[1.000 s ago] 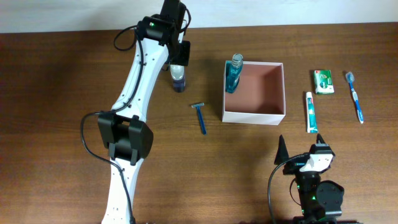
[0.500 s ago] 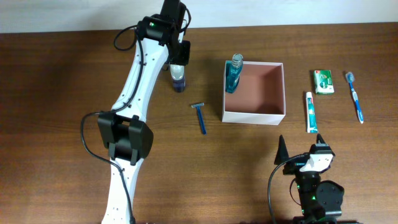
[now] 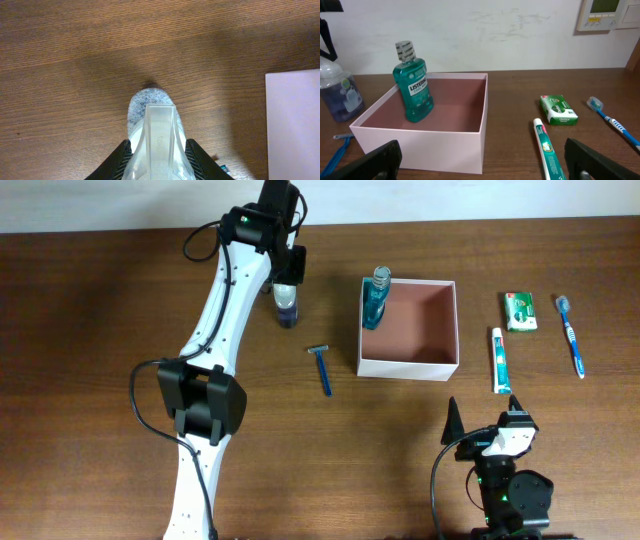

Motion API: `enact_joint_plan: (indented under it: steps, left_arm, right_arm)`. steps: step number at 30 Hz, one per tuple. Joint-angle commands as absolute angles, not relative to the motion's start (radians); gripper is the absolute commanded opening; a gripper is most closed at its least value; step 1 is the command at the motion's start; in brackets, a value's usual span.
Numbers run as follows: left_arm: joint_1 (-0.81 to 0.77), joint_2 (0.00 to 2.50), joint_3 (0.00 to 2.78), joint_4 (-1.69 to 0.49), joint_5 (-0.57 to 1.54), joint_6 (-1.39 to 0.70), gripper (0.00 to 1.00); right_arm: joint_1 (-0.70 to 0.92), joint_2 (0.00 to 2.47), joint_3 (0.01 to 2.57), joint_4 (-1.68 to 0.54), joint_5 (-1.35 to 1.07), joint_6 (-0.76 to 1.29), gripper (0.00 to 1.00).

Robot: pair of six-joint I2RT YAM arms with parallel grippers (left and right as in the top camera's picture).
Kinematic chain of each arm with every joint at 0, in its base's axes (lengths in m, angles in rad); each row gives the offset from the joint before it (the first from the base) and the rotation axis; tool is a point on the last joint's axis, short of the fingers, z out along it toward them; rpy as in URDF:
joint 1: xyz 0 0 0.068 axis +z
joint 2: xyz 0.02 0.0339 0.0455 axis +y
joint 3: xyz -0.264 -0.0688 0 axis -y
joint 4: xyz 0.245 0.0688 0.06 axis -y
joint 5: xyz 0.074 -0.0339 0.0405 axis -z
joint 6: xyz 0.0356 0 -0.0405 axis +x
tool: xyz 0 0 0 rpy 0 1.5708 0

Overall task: Pack container
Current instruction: 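Lift the soap bottle and carry it into the pink box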

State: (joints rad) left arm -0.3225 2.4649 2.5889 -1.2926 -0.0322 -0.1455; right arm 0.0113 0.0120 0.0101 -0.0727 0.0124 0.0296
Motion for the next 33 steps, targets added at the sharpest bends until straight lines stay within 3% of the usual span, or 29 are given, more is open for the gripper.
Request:
enact_joint_plan:
  steps: [1, 3, 5, 18, 30, 33]
  left_arm:
    - [-0.322, 2.481, 2.588, -1.298, -0.022, -0.137, 0.26]
    - [-0.322, 2.481, 2.592, -1.302, -0.021, -0.137, 0.23]
    - [-0.322, 2.481, 2.599, -1.306, -0.022, -0.137, 0.12]
    - [-0.325, 2.481, 2.728, -1.349, -0.021, -0.137, 0.13]
    - [-0.328, 2.475, 3.142, -1.458, 0.037, -0.145, 0.12]
    - [-0.342, 2.419, 3.139, -1.437, 0.055, -0.178, 0.11]
  right_arm:
    - [0.019, 0.004, 0.006, -0.08, 0.007, 0.03, 0.99]
    - [0.019, 0.004, 0.006, -0.08, 0.007, 0.03, 0.99]
    - [0.019, 0.004, 0.006, -0.08, 0.007, 0.03, 0.99]
    - [0.019, 0.004, 0.006, -0.08, 0.008, 0.03, 0.99]
    - [0.019, 0.004, 0.006, -0.08, 0.007, 0.03, 0.99]
    - [0.019, 0.004, 0.006, -0.08, 0.007, 0.03, 0.98]
